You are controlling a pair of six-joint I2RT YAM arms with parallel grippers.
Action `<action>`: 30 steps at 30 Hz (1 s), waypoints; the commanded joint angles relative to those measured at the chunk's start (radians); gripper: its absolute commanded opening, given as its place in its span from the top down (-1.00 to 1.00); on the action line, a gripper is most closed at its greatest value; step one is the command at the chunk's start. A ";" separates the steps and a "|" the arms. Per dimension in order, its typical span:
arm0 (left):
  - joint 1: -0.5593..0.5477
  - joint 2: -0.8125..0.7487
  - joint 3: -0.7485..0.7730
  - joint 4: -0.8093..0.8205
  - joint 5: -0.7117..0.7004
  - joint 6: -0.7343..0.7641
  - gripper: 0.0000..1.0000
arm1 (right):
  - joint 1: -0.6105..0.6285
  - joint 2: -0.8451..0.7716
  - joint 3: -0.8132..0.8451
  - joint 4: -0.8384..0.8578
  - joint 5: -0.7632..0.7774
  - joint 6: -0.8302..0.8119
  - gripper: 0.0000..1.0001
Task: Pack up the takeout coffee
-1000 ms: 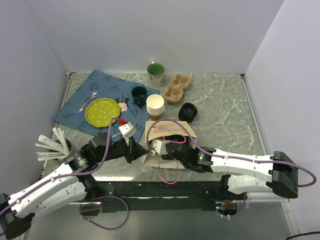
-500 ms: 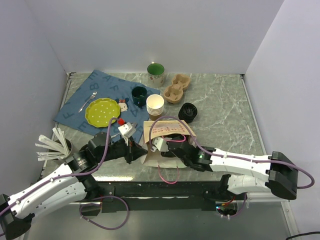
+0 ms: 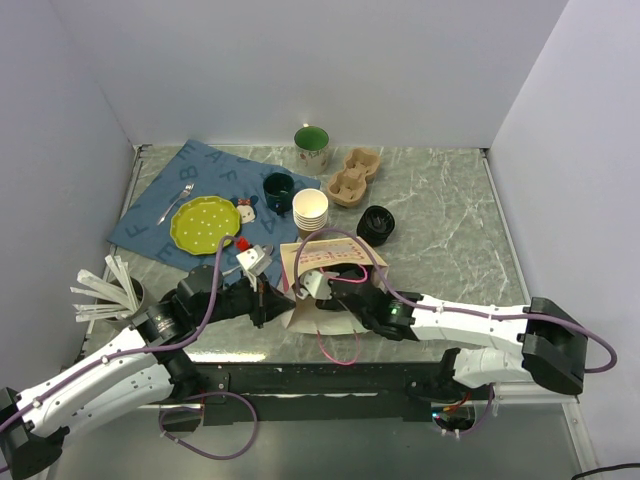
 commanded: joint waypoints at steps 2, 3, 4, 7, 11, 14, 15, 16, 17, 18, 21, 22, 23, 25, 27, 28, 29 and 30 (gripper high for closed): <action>-0.006 -0.002 0.011 0.057 0.062 -0.029 0.98 | -0.034 0.026 -0.028 0.033 0.009 0.078 0.10; -0.006 -0.002 0.009 0.057 0.062 -0.032 0.98 | -0.037 0.028 -0.031 0.034 0.010 0.084 0.10; -0.006 -0.003 0.008 0.057 0.062 -0.034 0.98 | -0.043 0.029 -0.032 0.034 0.013 0.089 0.09; -0.004 -0.011 0.008 0.051 0.059 -0.037 0.98 | -0.056 0.038 -0.032 0.033 0.018 0.107 0.07; -0.006 -0.011 0.009 0.046 0.055 -0.034 0.98 | -0.065 0.060 -0.029 0.034 0.013 0.125 0.07; -0.006 -0.009 0.008 0.051 0.059 -0.041 0.98 | -0.071 0.071 -0.025 0.034 0.010 0.135 0.07; -0.006 -0.011 0.005 0.054 0.062 -0.043 0.98 | -0.074 0.072 -0.023 0.033 0.009 0.142 0.07; -0.004 -0.011 0.003 0.057 0.062 -0.046 0.98 | -0.076 0.075 -0.023 0.030 0.009 0.141 0.07; -0.006 -0.014 0.002 0.055 0.060 -0.046 0.98 | -0.076 0.080 -0.023 0.031 0.009 0.142 0.07; -0.004 -0.016 0.002 0.054 0.062 -0.046 0.98 | -0.074 0.081 -0.022 0.030 0.009 0.144 0.07; -0.006 -0.020 -0.005 0.055 0.062 -0.046 0.98 | -0.079 0.092 -0.016 0.023 0.006 0.153 0.06; -0.006 -0.020 -0.005 0.057 0.065 -0.051 0.98 | -0.082 0.097 -0.013 0.023 0.006 0.155 0.06; -0.006 -0.017 -0.009 0.063 0.068 -0.052 0.98 | -0.083 0.106 -0.011 0.023 0.009 0.156 0.06; -0.006 -0.016 -0.012 0.068 0.072 -0.054 0.98 | -0.083 0.115 -0.002 0.023 0.009 0.162 0.05; -0.006 -0.011 -0.009 0.069 0.074 -0.052 0.98 | -0.086 0.127 0.007 0.026 0.009 0.165 0.02; -0.006 -0.008 -0.008 0.071 0.074 -0.052 0.98 | -0.088 0.132 0.009 0.028 0.009 0.167 0.01; -0.006 -0.006 -0.008 0.071 0.074 -0.051 0.98 | -0.088 0.140 0.012 0.026 0.009 0.170 0.00; -0.006 -0.005 -0.006 0.072 0.075 -0.051 0.98 | -0.088 0.143 0.014 0.028 0.010 0.171 -0.01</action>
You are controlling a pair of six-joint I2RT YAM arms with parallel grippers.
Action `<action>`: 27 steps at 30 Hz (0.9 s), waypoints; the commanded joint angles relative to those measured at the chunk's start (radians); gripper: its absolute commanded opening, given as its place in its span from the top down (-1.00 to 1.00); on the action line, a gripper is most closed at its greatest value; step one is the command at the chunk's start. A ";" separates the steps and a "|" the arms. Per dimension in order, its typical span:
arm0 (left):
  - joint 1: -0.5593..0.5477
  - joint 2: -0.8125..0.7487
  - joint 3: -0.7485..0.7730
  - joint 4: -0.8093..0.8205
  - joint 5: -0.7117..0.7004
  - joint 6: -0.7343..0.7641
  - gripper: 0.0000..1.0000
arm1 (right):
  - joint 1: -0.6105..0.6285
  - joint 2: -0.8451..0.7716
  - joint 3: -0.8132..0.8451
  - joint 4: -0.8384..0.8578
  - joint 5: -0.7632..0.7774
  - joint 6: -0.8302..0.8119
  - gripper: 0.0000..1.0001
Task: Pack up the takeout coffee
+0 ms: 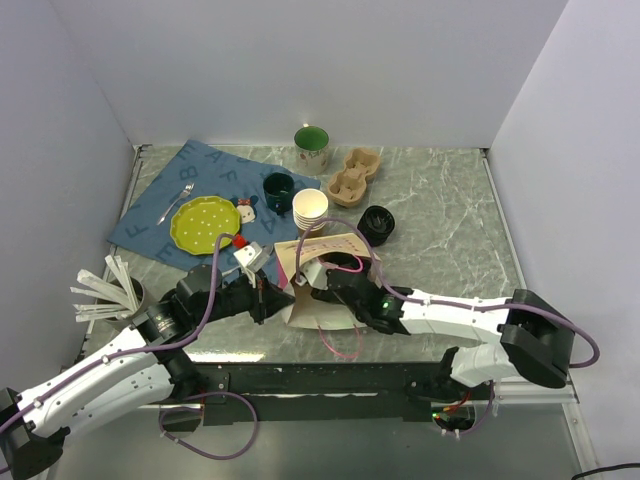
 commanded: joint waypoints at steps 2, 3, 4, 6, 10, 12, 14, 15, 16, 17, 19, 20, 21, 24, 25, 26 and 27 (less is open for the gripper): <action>-0.013 -0.004 -0.001 0.049 0.107 -0.032 0.98 | -0.039 0.057 0.010 -0.062 0.011 0.084 -0.04; -0.013 -0.005 -0.001 0.048 0.106 -0.032 0.98 | -0.038 0.057 0.013 -0.062 0.011 0.084 -0.12; -0.013 -0.005 -0.001 0.048 0.104 -0.031 0.98 | -0.038 0.054 0.016 -0.062 0.011 0.084 -0.17; -0.013 -0.004 0.005 0.045 0.099 -0.029 0.98 | -0.039 0.047 0.028 -0.068 0.010 0.081 -0.35; -0.013 0.008 0.020 0.048 0.087 -0.034 0.98 | -0.039 0.003 0.045 -0.094 0.004 0.070 -0.57; -0.013 0.016 0.031 0.048 0.073 -0.037 0.98 | -0.038 -0.018 0.048 -0.114 -0.006 0.069 -0.66; -0.012 0.027 0.039 0.049 0.072 -0.040 0.98 | -0.039 -0.048 0.047 -0.132 -0.016 0.069 -0.70; -0.013 0.030 0.043 0.048 0.072 -0.038 0.98 | -0.038 -0.057 0.047 -0.137 -0.021 0.067 -0.74; -0.013 0.039 0.048 0.043 0.072 -0.037 0.98 | -0.038 -0.074 0.047 -0.144 -0.021 0.066 -0.78; -0.013 0.041 0.057 0.034 0.069 -0.037 0.98 | -0.038 -0.080 0.049 -0.154 -0.024 0.069 -0.82; -0.013 0.044 0.065 0.031 0.064 -0.038 0.98 | -0.038 -0.101 0.056 -0.186 -0.033 0.072 -0.87; -0.013 0.047 0.072 0.032 0.061 -0.041 0.98 | -0.036 -0.107 0.058 -0.197 -0.038 0.072 -0.88; -0.013 0.050 0.077 0.032 0.056 -0.047 0.98 | -0.036 -0.115 0.064 -0.225 -0.045 0.072 -0.90; -0.013 0.076 0.106 0.020 0.052 -0.057 0.98 | -0.036 -0.159 0.078 -0.279 -0.052 0.079 -1.00; -0.012 0.084 0.121 0.016 0.053 -0.055 0.98 | -0.034 -0.170 0.085 -0.298 -0.053 0.084 -1.00; -0.013 0.088 0.129 0.003 0.053 -0.057 0.98 | -0.034 -0.183 0.087 -0.312 -0.055 0.089 -1.00; -0.013 0.099 0.137 -0.004 0.052 -0.057 0.98 | -0.033 -0.202 0.090 -0.342 -0.064 0.092 -1.00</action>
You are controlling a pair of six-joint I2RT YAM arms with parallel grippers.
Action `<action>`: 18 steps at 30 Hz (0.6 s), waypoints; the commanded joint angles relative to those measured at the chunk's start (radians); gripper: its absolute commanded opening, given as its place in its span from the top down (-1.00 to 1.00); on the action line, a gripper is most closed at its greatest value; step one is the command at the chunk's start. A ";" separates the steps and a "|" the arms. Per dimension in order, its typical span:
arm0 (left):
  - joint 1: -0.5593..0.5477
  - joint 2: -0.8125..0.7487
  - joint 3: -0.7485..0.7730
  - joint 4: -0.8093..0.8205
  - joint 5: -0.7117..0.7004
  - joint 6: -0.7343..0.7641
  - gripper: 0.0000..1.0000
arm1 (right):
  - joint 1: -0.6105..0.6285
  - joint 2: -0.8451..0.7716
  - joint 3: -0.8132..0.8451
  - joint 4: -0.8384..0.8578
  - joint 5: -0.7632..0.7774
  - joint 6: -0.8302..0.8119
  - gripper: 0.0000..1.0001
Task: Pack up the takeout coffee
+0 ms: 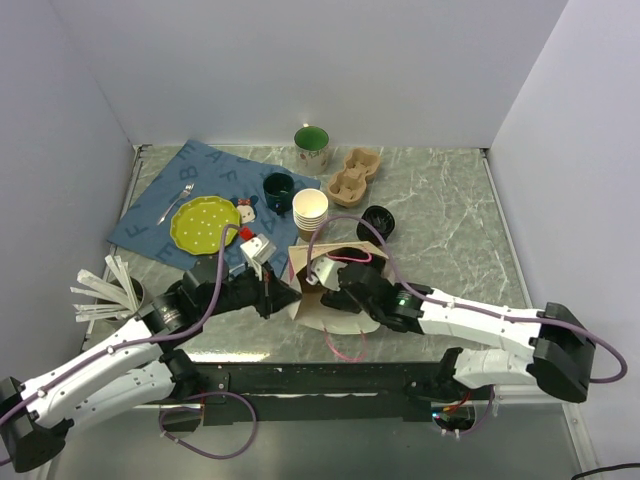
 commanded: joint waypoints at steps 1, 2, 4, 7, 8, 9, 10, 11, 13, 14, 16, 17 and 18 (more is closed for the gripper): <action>-0.008 0.025 0.086 -0.017 0.038 -0.025 0.98 | -0.012 -0.085 0.064 -0.116 -0.010 0.053 -0.99; -0.008 0.027 0.091 -0.025 0.035 -0.031 0.98 | -0.010 -0.093 0.070 -0.133 -0.014 0.057 -0.98; -0.008 0.036 0.105 -0.033 0.029 -0.044 0.98 | -0.012 -0.121 0.087 -0.189 -0.039 0.070 -0.89; -0.008 0.050 0.124 -0.040 0.028 -0.063 0.98 | -0.004 -0.154 0.099 -0.256 -0.074 0.080 -0.77; -0.008 0.059 0.131 -0.045 0.032 -0.078 0.98 | -0.004 -0.176 0.101 -0.270 -0.091 0.082 -0.75; -0.006 0.065 0.144 -0.056 0.030 -0.084 0.98 | -0.004 -0.185 0.105 -0.285 -0.106 0.085 -0.72; -0.008 0.073 0.155 -0.062 0.035 -0.086 0.98 | -0.004 -0.193 0.115 -0.322 -0.140 0.084 -0.68; -0.008 0.087 0.164 -0.067 0.041 -0.089 0.98 | -0.003 -0.210 0.118 -0.337 -0.157 0.084 -0.68; -0.008 0.104 0.190 -0.086 0.047 -0.095 0.98 | -0.003 -0.222 0.130 -0.382 -0.181 0.082 -0.64; -0.008 0.120 0.198 -0.093 0.056 -0.100 0.98 | -0.003 -0.231 0.133 -0.394 -0.216 0.081 -0.63; -0.008 0.136 0.227 -0.117 0.062 -0.106 0.96 | -0.003 -0.236 0.148 -0.419 -0.243 0.074 -0.63; -0.008 0.154 0.238 -0.126 0.068 -0.109 0.96 | -0.003 -0.233 0.156 -0.446 -0.272 0.076 -0.62; -0.008 0.163 0.258 -0.134 0.077 -0.107 0.96 | -0.003 -0.234 0.162 -0.453 -0.286 0.070 -0.62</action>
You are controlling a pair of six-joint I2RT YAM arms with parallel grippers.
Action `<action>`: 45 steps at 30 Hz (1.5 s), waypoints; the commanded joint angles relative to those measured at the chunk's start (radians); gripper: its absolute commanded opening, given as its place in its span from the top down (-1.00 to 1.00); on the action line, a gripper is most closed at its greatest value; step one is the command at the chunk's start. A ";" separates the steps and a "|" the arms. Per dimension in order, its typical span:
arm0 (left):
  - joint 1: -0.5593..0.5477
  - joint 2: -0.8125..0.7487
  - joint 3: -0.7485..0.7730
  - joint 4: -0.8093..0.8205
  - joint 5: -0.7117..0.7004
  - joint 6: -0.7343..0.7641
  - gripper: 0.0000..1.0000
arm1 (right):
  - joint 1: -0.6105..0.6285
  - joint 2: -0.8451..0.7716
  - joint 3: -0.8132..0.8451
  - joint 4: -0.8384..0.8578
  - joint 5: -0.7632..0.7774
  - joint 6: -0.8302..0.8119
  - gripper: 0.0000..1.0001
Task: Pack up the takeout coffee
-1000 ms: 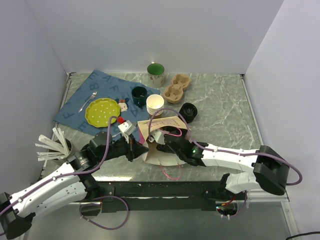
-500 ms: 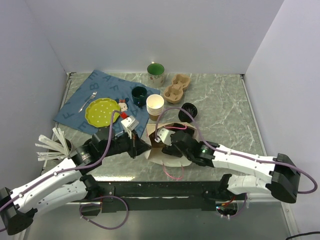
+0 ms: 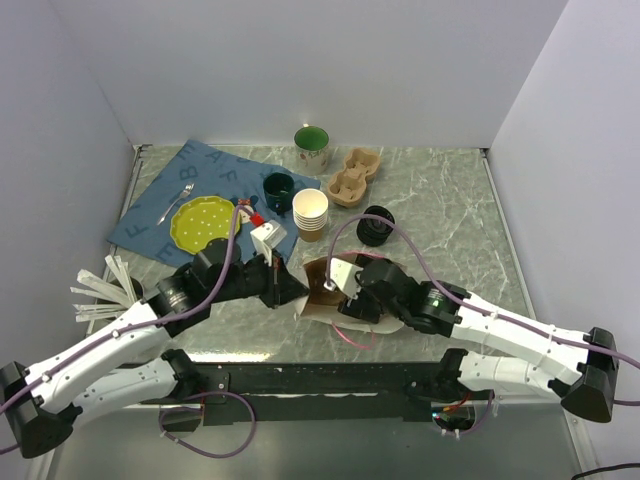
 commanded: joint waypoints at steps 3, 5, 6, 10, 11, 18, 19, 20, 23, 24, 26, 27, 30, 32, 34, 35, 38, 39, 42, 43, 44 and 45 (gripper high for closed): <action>-0.006 0.063 0.117 -0.049 0.050 -0.037 0.95 | -0.003 -0.020 0.092 -0.107 -0.122 0.008 -0.62; -0.006 0.085 0.135 -0.079 0.044 -0.049 0.92 | -0.003 -0.018 0.117 -0.115 -0.127 0.009 -0.62; -0.004 0.093 0.158 -0.093 0.041 -0.053 0.92 | -0.004 -0.018 0.124 -0.121 -0.133 0.008 -0.58; -0.006 0.133 0.212 -0.133 0.054 -0.079 0.89 | -0.003 -0.017 0.167 -0.149 -0.145 0.009 -0.57; -0.006 0.147 0.221 -0.144 0.057 -0.088 0.88 | -0.003 -0.023 0.170 -0.153 -0.150 0.009 -0.57; -0.006 0.208 0.327 -0.274 0.041 -0.079 0.80 | -0.004 -0.034 0.206 -0.192 -0.174 -0.005 -0.60; -0.004 0.213 0.337 -0.294 0.030 -0.079 0.78 | -0.003 -0.031 0.219 -0.198 -0.176 -0.003 -0.60; -0.006 0.214 0.344 -0.299 0.016 -0.080 0.71 | -0.003 -0.026 0.226 -0.198 -0.159 -0.005 -0.59; -0.006 0.219 0.373 -0.314 -0.019 -0.077 0.45 | -0.003 -0.023 0.242 -0.195 -0.147 -0.008 -0.59; -0.006 0.222 0.385 -0.317 -0.036 -0.076 0.41 | -0.003 -0.023 0.249 -0.195 -0.145 -0.009 -0.59; -0.006 0.231 0.399 -0.329 -0.051 -0.074 0.25 | -0.004 -0.021 0.265 -0.193 -0.145 -0.014 -0.59; -0.006 0.234 0.411 -0.332 -0.064 -0.071 0.21 | -0.004 -0.018 0.272 -0.198 -0.144 -0.018 -0.60; -0.004 0.244 0.430 -0.331 -0.090 -0.066 0.11 | -0.003 -0.014 0.293 -0.210 -0.135 -0.032 -0.56; -0.006 0.253 0.440 -0.331 -0.116 -0.062 0.01 | -0.006 -0.020 0.305 -0.215 -0.136 -0.034 -0.54; -0.004 0.259 0.454 -0.328 -0.133 -0.050 -0.03 | -0.004 -0.026 0.315 -0.213 -0.136 -0.037 -0.47; -0.004 0.268 0.465 -0.329 -0.140 -0.043 -0.04 | -0.006 -0.028 0.321 -0.212 -0.136 -0.037 -0.42; -0.004 0.280 0.485 -0.331 -0.173 -0.027 -0.06 | -0.018 -0.023 0.351 -0.216 -0.139 -0.034 -0.34; -0.004 0.283 0.489 -0.328 -0.180 -0.023 -0.07 | -0.020 -0.021 0.370 -0.216 -0.139 -0.032 -0.33; -0.004 0.293 0.520 -0.329 -0.228 -0.016 -0.10 | -0.036 -0.020 0.405 -0.222 -0.161 -0.043 -0.30; -0.002 0.296 0.529 -0.331 -0.251 -0.014 -0.14 | -0.043 -0.018 0.413 -0.227 -0.176 -0.046 -0.29; -0.004 0.297 0.546 -0.333 -0.287 -0.014 -0.19 | -0.058 -0.020 0.420 -0.230 -0.181 -0.052 -0.28; -0.004 0.300 0.554 -0.334 -0.304 -0.013 -0.23 | -0.064 -0.021 0.433 -0.233 -0.187 -0.054 -0.27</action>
